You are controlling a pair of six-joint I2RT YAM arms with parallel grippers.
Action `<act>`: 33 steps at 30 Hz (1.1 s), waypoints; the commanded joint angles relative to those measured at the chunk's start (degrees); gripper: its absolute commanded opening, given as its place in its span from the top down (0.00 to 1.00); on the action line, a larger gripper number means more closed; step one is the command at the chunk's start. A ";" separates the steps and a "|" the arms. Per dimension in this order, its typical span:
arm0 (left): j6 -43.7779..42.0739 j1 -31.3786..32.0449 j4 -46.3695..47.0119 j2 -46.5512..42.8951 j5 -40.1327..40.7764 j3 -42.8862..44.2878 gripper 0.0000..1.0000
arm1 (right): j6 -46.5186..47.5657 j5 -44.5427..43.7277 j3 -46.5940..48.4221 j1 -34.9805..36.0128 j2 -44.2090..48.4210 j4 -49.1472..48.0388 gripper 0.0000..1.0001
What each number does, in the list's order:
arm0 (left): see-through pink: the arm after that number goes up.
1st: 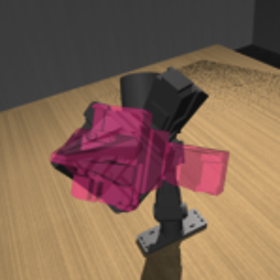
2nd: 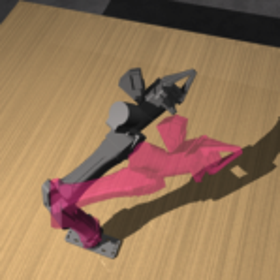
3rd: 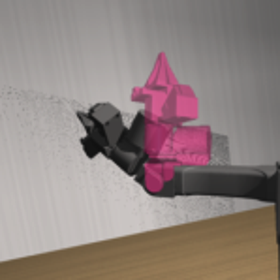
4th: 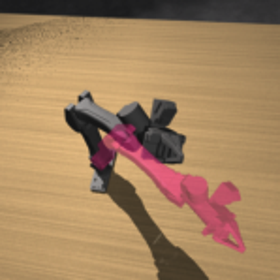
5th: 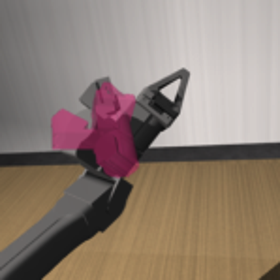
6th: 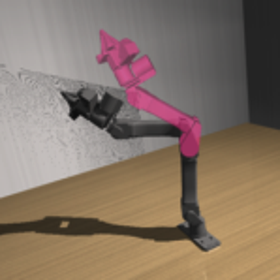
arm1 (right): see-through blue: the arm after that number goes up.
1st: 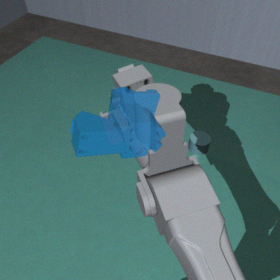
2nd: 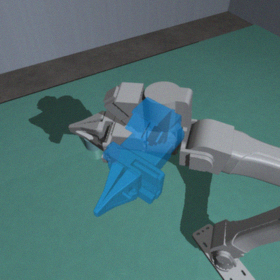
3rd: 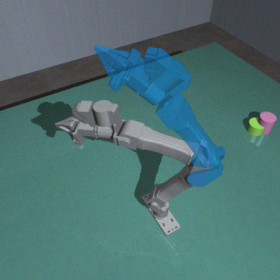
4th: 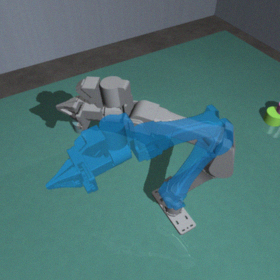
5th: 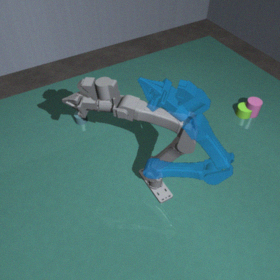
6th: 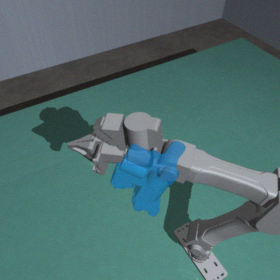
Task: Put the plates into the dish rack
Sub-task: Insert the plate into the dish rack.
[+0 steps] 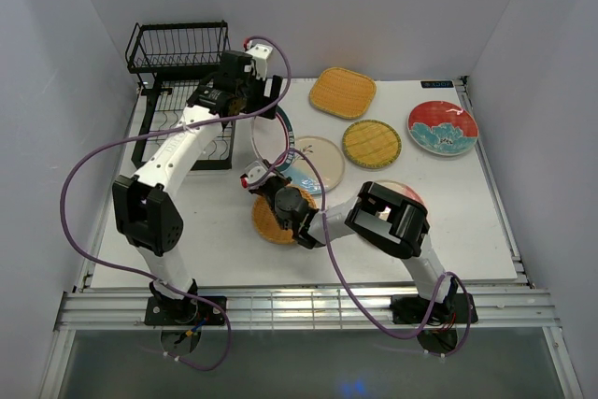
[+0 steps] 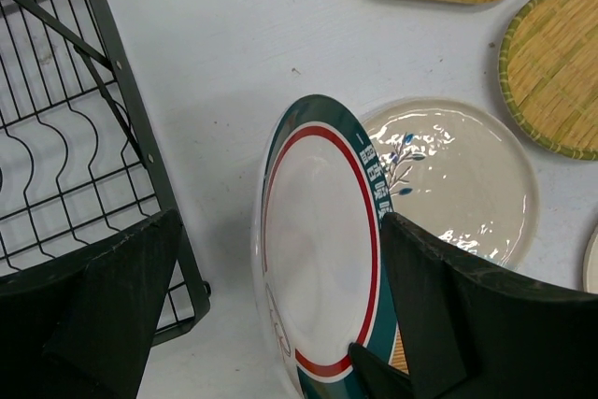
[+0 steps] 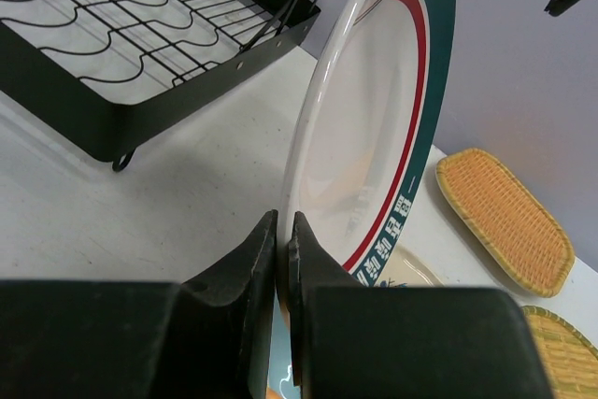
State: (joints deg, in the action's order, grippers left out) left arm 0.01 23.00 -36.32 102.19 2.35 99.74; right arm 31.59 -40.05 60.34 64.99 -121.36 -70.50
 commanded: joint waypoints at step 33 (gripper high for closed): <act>1.04 0.02 1.95 -1.30 -0.95 -0.43 0.39 | 8.04 -2.66 4.79 1.19 2.71 -28.73 0.92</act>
State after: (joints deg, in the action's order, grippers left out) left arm 1.67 23.00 -34.26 100.25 0.89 98.91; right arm 36.21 -41.21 61.93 65.41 -118.67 -70.85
